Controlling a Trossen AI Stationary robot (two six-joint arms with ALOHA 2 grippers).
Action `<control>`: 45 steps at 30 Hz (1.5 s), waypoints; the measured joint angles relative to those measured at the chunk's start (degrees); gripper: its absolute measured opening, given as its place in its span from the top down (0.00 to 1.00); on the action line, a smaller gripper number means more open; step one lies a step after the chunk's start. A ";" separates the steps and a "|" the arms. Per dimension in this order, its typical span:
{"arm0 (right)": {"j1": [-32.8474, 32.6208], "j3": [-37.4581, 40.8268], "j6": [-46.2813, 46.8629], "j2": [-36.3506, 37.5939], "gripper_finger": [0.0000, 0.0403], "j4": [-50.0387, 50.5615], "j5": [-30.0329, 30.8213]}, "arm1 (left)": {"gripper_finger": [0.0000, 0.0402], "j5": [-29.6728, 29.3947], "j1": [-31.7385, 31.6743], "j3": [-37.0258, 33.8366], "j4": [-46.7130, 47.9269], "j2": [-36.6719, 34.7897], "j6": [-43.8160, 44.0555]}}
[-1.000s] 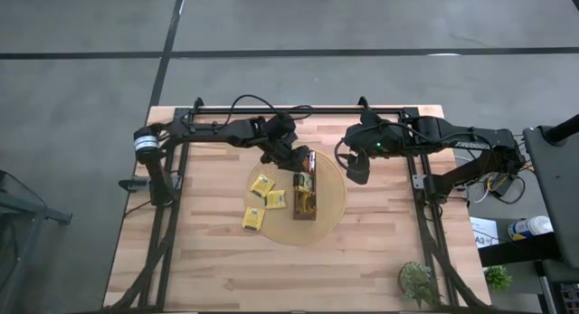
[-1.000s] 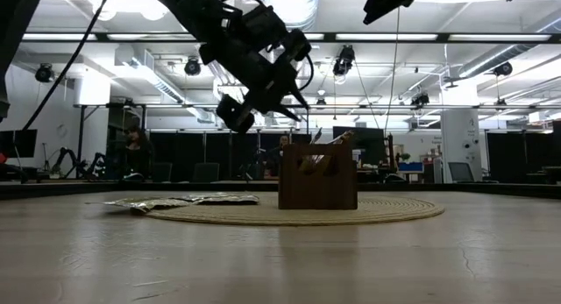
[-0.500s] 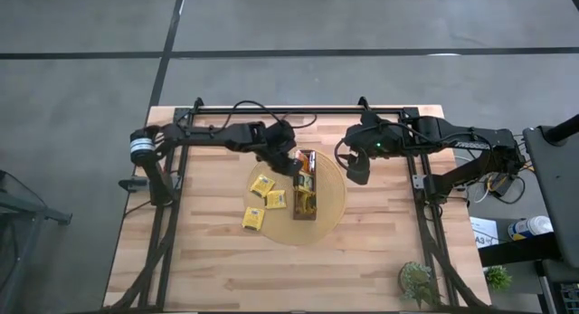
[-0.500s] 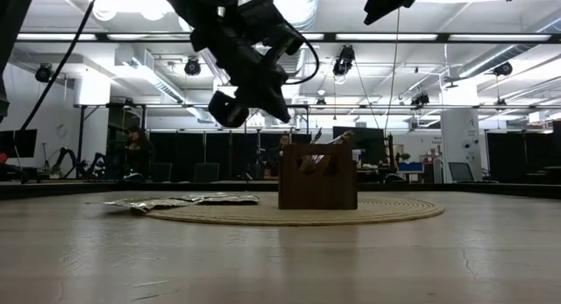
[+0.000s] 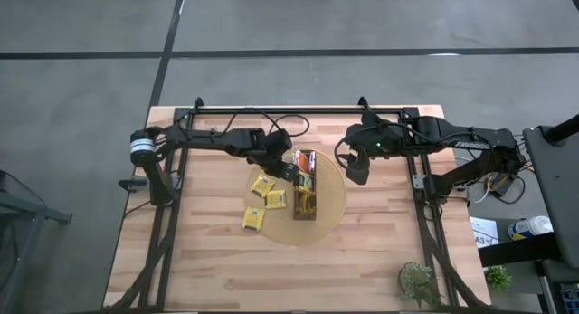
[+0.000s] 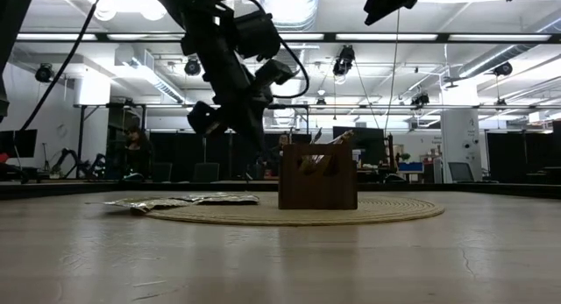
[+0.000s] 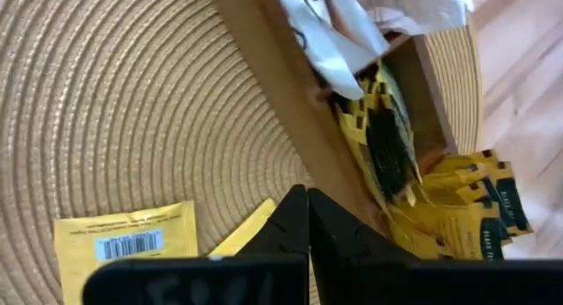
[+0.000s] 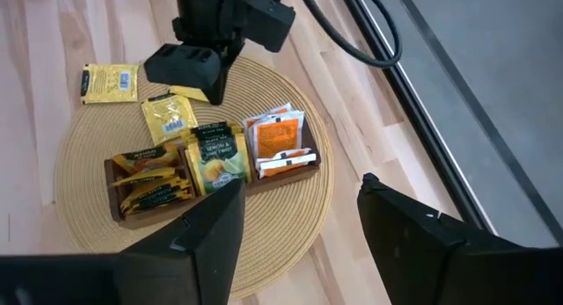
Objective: Pick & Place Tea
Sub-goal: Adjust the yellow tea bags in the wooden organizer
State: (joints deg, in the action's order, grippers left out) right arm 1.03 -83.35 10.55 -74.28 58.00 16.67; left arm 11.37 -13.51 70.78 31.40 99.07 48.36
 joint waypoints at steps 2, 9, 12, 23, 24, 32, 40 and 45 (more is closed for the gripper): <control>-0.01 0.00 0.00 0.00 0.46 0.00 0.00 | 1.00 -0.42 0.40 -0.02 -0.56 0.00 -0.01; 0.01 0.00 -0.02 0.00 0.46 0.01 1.36 | 1.00 -2.57 1.71 0.00 -1.55 1.53 1.46; 0.01 0.00 -0.02 0.00 0.46 0.17 1.40 | 1.00 -2.94 2.06 -0.02 -2.97 2.86 2.86; -0.01 0.00 1.35 2.83 0.46 4.45 1.51 | 1.00 -2.88 2.38 0.00 -8.37 3.17 6.04; -0.01 0.00 1.47 3.41 0.46 4.64 1.51 | 1.00 -2.86 2.54 0.07 -8.45 3.27 6.19; -0.01 0.00 2.09 8.30 0.46 4.42 3.38 | 1.00 -1.94 4.41 0.24 -12.61 3.53 9.24; -0.01 0.00 2.86 12.37 0.46 4.24 6.32 | 1.00 -2.29 5.41 0.33 -17.32 5.25 12.27; -0.01 -0.02 3.02 13.56 0.46 4.07 6.49 | 1.00 -2.29 5.84 0.34 -21.20 6.62 14.53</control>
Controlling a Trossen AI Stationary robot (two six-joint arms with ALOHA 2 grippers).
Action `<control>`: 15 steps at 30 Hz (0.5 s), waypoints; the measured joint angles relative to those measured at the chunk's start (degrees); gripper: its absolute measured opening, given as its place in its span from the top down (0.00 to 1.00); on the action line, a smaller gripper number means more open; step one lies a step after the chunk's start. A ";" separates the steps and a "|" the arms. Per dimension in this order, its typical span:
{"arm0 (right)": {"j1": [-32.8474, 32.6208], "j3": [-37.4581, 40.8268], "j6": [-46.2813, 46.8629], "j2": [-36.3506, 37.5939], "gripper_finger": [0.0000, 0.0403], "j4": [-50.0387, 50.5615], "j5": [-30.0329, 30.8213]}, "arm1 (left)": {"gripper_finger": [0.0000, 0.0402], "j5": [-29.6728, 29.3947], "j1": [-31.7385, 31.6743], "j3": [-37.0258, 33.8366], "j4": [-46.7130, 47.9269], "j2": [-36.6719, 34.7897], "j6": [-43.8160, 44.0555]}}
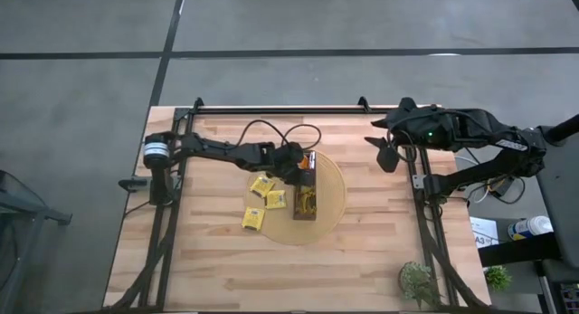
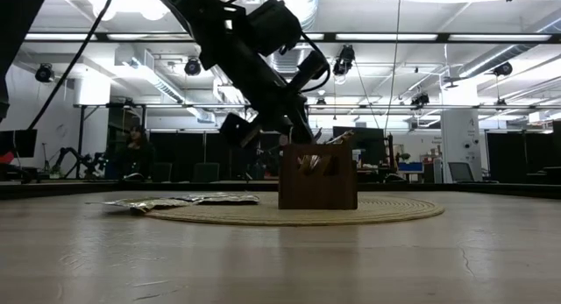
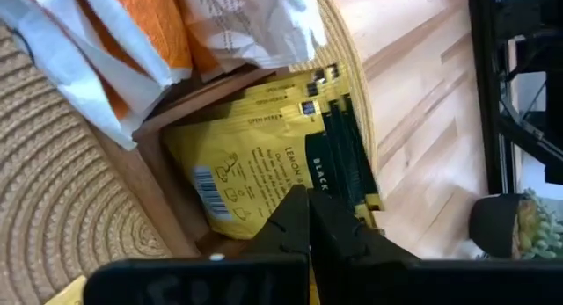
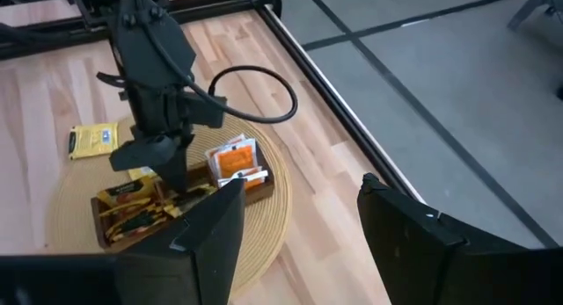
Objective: Pick & Place Tea
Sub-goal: Adjust the yellow tea bags in the wooden organizer
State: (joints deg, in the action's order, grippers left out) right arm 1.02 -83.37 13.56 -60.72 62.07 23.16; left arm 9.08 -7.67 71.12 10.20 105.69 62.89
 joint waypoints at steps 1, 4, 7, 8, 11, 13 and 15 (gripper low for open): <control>0.00 0.00 0.02 0.06 0.46 -0.08 0.00 | 1.00 0.00 0.02 0.15 0.20 0.18 0.10; 0.00 0.00 0.02 0.23 0.46 -0.12 -0.02 | 1.00 0.00 0.05 0.46 0.30 0.38 0.12; 0.00 0.00 -0.01 0.22 0.46 -0.12 -0.02 | 1.00 -0.17 0.05 1.18 0.33 0.28 -0.31; 0.00 0.00 -0.04 0.14 0.46 -0.12 -0.02 | 1.00 -0.20 0.05 1.51 1.10 0.24 -0.72; 0.00 0.00 -0.11 0.03 0.46 -0.12 -0.02 | 1.00 -0.48 0.01 2.75 3.43 -0.15 -2.09; 0.00 0.00 -0.22 -0.03 0.46 -0.12 -0.02 | 1.00 -1.24 -0.03 3.06 4.87 -0.97 -2.97; 0.00 0.00 -0.22 -0.10 0.46 -0.12 -0.03 | 1.00 -1.68 -0.03 3.31 6.10 -2.07 -3.82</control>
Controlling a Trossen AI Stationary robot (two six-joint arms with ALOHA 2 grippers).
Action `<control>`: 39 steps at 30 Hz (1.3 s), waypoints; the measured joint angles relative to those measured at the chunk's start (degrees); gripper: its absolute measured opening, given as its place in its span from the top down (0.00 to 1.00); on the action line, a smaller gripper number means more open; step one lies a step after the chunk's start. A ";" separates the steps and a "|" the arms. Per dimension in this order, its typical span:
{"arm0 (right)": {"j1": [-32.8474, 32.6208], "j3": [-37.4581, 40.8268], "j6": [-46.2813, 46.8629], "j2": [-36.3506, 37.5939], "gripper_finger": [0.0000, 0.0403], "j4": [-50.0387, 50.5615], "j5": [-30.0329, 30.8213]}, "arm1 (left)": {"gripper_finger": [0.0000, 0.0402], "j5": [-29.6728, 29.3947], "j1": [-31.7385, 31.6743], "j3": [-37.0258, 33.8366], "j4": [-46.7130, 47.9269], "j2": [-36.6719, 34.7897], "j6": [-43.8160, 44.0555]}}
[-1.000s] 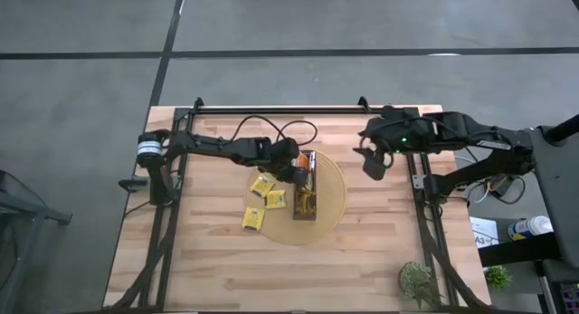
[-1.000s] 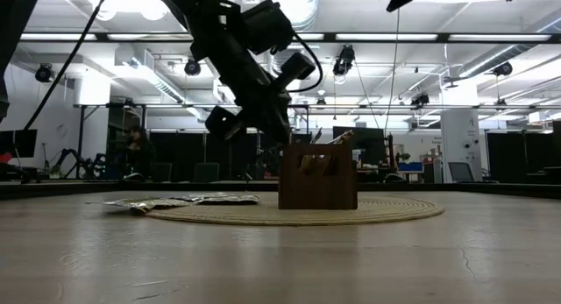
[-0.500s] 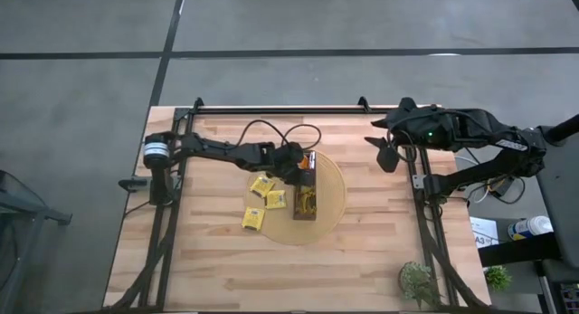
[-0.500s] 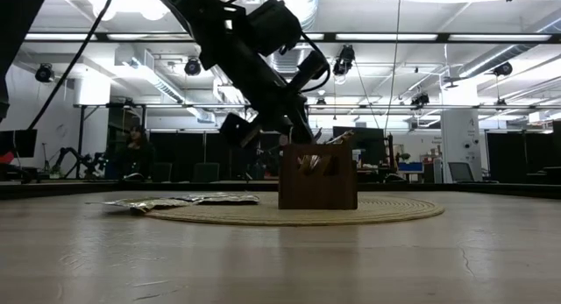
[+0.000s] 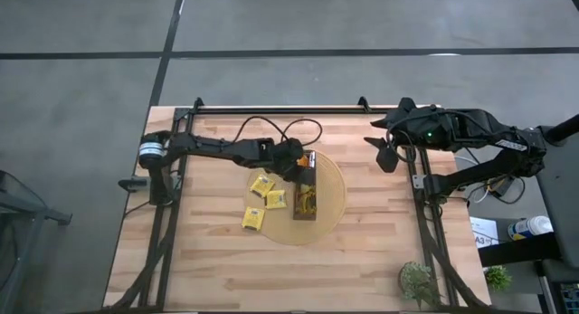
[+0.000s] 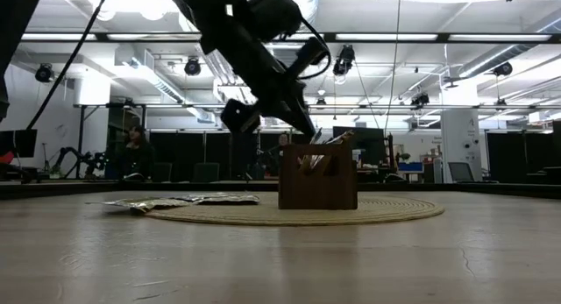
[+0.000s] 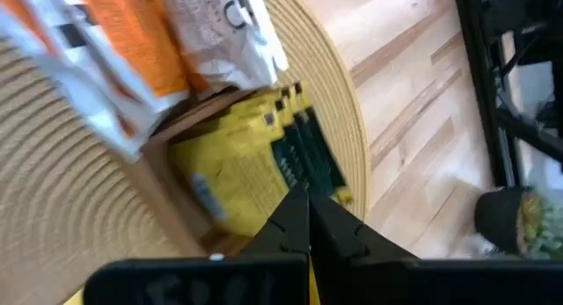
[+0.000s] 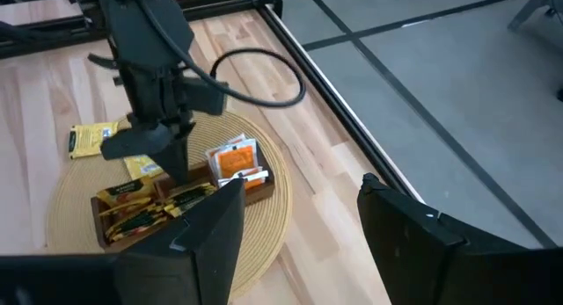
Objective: Pick & Place Tea
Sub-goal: Adjust the yellow tea bags in the wooden organizer, then put the top yellow tea bag into the middle section of the wooden organizer
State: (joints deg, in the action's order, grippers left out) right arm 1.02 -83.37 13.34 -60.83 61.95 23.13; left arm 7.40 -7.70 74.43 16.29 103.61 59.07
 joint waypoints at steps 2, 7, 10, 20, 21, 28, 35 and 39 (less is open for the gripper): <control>0.00 0.00 0.00 -0.03 0.46 -0.02 0.00 | 1.00 -0.59 0.02 -0.02 1.50 -1.29 -1.12; 0.00 0.01 -0.02 -0.30 0.46 -0.18 -0.04 | 1.00 -3.22 0.38 -0.11 8.65 -5.61 -5.96; -0.02 0.00 0.02 -0.54 0.46 -0.17 -0.14 | 1.00 -5.59 1.01 -0.56 14.17 -8.90 -10.65; -0.02 0.00 0.17 -2.26 0.46 -0.59 -0.65 | 0.98 -10.75 2.03 -1.74 26.38 -19.35 -20.41; -0.02 0.00 0.20 -2.52 0.46 -0.59 -0.67 | 0.96 -10.13 2.03 -2.14 26.24 -20.15 -20.25; -0.03 0.15 0.17 -3.75 0.46 -0.92 -0.76 | 0.70 -4.73 2.27 -3.61 27.23 -21.34 -23.85; -0.75 0.17 2.42 -3.46 0.46 0.26 -1.11 | 0.40 -1.87 2.22 -3.61 28.57 -20.21 -32.35; -2.30 0.17 5.05 -2.90 0.46 2.66 -1.17 | 0.34 2.48 2.26 -3.63 29.31 -19.16 -41.49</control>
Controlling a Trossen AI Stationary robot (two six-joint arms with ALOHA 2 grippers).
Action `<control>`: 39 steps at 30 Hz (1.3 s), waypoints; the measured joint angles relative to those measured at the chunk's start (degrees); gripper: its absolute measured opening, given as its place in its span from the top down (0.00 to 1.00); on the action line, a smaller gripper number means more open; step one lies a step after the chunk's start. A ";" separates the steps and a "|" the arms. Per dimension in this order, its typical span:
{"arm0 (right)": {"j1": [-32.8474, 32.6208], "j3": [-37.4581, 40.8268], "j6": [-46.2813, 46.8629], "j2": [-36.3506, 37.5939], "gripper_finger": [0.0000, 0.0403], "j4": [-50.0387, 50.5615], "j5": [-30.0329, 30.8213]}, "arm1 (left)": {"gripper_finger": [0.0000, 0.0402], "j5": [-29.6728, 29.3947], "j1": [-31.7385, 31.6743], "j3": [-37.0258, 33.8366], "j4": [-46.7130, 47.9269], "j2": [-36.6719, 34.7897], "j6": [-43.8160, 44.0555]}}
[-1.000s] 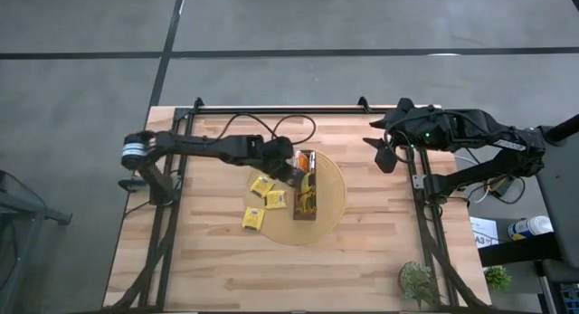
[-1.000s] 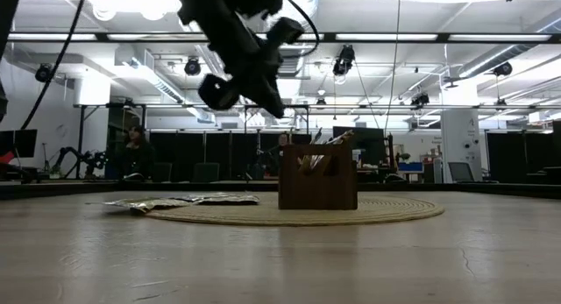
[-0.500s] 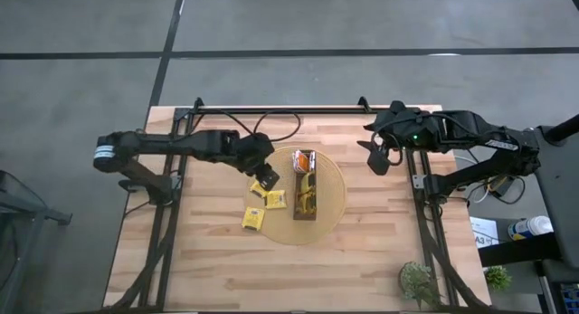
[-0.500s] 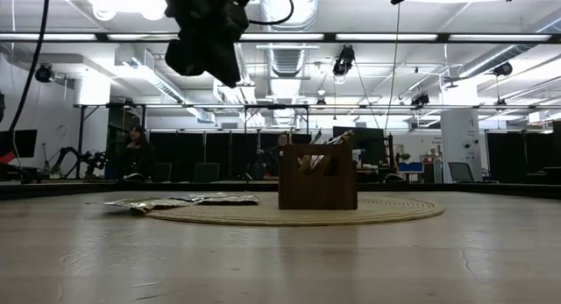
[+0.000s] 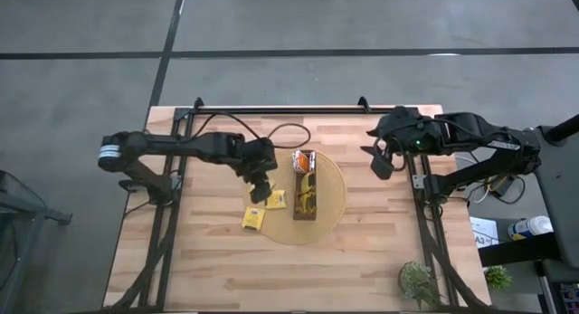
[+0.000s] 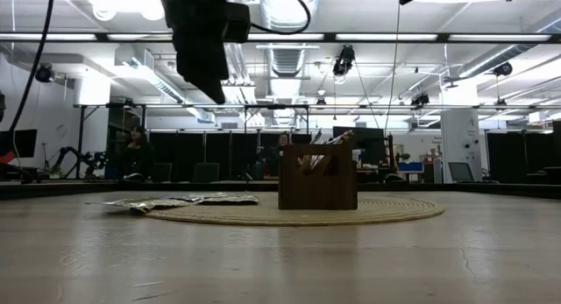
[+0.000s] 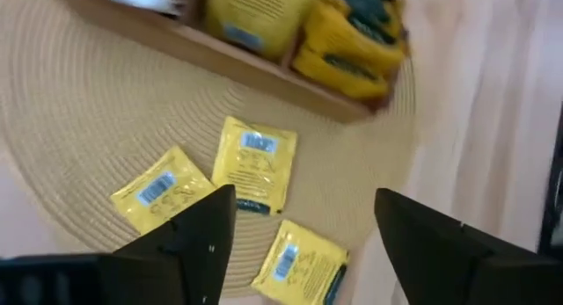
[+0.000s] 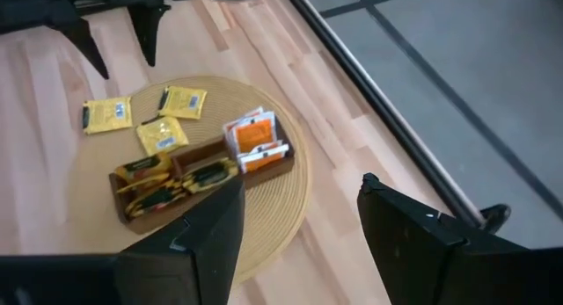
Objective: Pick & Place Tea
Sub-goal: Put the top yellow tea bag into the middle section of the wooden organizer
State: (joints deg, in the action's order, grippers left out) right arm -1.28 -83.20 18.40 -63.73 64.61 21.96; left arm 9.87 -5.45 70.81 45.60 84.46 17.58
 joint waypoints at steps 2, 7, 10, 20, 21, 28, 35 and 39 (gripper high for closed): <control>-0.87 0.00 1.65 0.10 0.46 0.59 0.02 | 0.34 1.05 0.04 0.00 0.90 0.59 -5.36; -3.47 0.00 4.97 0.11 0.46 0.99 0.04 | 0.35 -2.30 0.04 -0.39 5.92 2.24 -19.69; -5.02 0.00 6.74 -0.07 0.46 0.97 0.11 | 0.35 -2.95 0.02 -2.02 6.98 3.17 -24.64; -6.75 0.00 10.80 -0.15 0.46 0.76 1.38 | 0.35 -5.77 0.04 -9.80 3.74 6.37 -38.23; -6.75 0.00 10.95 -0.15 0.46 0.76 1.92 | 0.35 -6.59 0.04 -10.38 2.73 6.65 -39.39; -6.75 0.00 11.67 -0.15 0.46 0.69 2.51 | 0.35 -10.01 0.04 -12.36 -2.28 8.13 -45.29; -6.75 0.00 12.70 -0.17 0.46 0.36 3.47 | 0.35 -9.80 0.06 -12.98 -3.67 10.77 -48.15; -6.73 0.00 13.15 -0.17 0.46 0.29 3.76 | 0.35 -10.06 0.06 -13.00 -5.28 12.74 -49.02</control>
State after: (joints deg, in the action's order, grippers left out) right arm -8.01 -83.20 31.55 -63.90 64.89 25.71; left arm -0.18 -5.39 57.80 40.32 97.20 -31.44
